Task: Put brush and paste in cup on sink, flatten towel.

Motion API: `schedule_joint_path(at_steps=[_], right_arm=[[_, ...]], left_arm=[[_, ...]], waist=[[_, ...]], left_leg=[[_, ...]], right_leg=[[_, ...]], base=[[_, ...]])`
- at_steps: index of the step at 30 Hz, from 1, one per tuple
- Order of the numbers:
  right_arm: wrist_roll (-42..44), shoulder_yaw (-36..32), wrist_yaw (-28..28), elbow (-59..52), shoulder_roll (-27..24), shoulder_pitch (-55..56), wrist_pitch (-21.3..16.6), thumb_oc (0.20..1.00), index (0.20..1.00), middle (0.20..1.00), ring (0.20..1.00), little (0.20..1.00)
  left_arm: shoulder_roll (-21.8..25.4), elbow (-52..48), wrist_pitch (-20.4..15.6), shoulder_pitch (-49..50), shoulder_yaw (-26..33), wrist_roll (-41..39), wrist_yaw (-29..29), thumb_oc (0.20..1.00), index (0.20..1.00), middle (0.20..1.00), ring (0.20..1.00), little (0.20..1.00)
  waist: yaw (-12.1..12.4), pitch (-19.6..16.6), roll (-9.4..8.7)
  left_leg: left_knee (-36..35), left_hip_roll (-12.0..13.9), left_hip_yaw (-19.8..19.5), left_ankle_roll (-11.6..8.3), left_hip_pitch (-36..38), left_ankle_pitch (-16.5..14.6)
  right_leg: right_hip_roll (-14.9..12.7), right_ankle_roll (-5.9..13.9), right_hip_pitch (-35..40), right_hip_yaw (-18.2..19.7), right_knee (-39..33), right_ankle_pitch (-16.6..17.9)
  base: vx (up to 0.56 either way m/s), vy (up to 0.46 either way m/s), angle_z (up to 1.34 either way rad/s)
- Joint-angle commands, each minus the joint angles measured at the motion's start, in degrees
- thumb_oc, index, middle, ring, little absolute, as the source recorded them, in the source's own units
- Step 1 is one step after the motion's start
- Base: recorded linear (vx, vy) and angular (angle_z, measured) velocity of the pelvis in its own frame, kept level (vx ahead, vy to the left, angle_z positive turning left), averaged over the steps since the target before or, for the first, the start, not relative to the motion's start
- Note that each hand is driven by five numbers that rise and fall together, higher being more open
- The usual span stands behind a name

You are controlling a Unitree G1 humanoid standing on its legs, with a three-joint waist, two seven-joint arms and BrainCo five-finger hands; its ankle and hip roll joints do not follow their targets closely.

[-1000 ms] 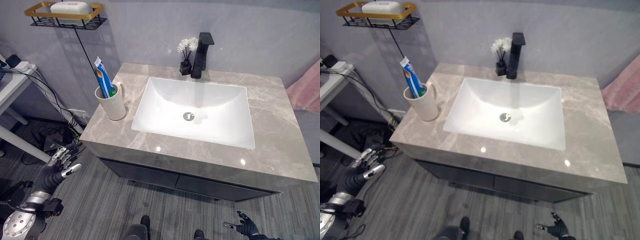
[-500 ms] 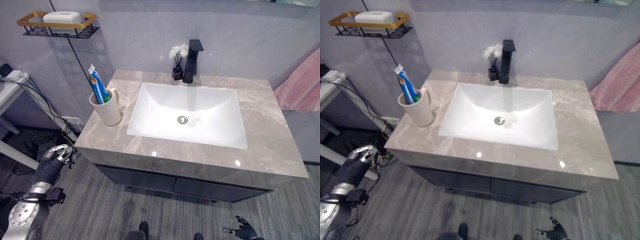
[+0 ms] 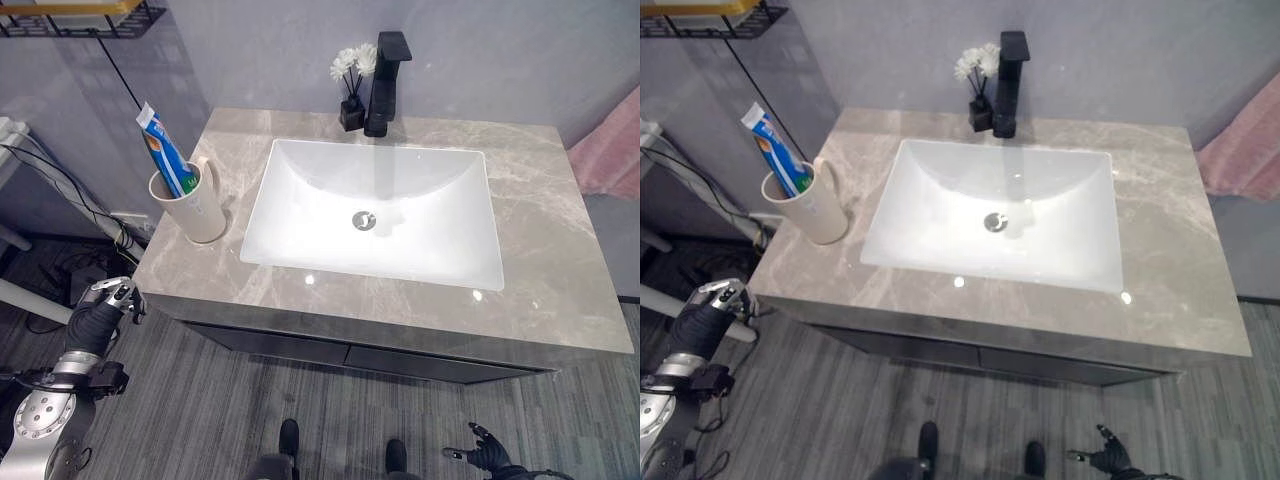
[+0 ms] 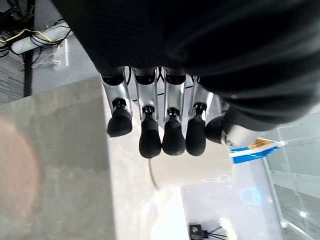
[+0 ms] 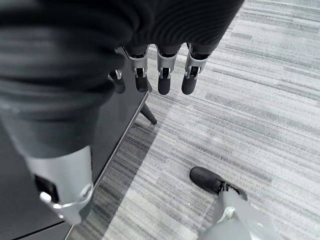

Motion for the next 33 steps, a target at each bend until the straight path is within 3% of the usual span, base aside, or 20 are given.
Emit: schedule_joint_path(at_steps=[1, 13, 33], right_arm=[[0.6, 1.3, -2.1, -0.5, -2.5, -2.4, 0.2, 1.000, 1.000, 1.000, 1.000, 1.000], [1.4, 1.8, -2.9, -0.5, -2.3, -3.6, 0.5, 1.000, 1.000, 1.000, 1.000, 1.000], [2.3, 2.5, -3.0, -1.6, -2.5, -4.4, 0.9, 1.000, 1.000, 1.000, 1.000, 1.000]], left_arm=[[3.4, 0.3, -2.6, -4.0, 3.0, 1.7, 2.6, 0.200, 0.200, 0.200, 0.200, 0.200], [5.9, -1.2, -2.2, -4.8, 3.4, 0.9, 3.6, 0.200, 0.200, 0.200, 0.200, 0.200], [5.1, 1.8, -1.5, -8.7, 0.3, 1.6, 5.7, 0.200, 0.200, 0.200, 0.200, 0.200]], waist=[[-0.9, 1.1, 1.05], [-1.0, 1.9, 1.42], [-2.3, 3.7, 1.36]], left_leg=[[-2.0, 3.8, -1.4, -1.70, -1.8, 5.0], [-3.5, 4.1, -1.3, -1.85, -1.2, 5.3], [-3.9, 4.3, 0.1, -1.94, -2.7, 5.3]], right_leg=[[-0.2, 0.07, -2.1, -2.2, 1.9, 3.8], [-0.1, 0.21, -2.5, -2.0, 1.4, 3.9], [-0.2, 0.37, -5.5, 0.2, 1.2, 4.1]], base=[[0.01, -0.023, 0.06], [0.01, -0.006, 0.04], [0.00, -0.001, -0.02]])
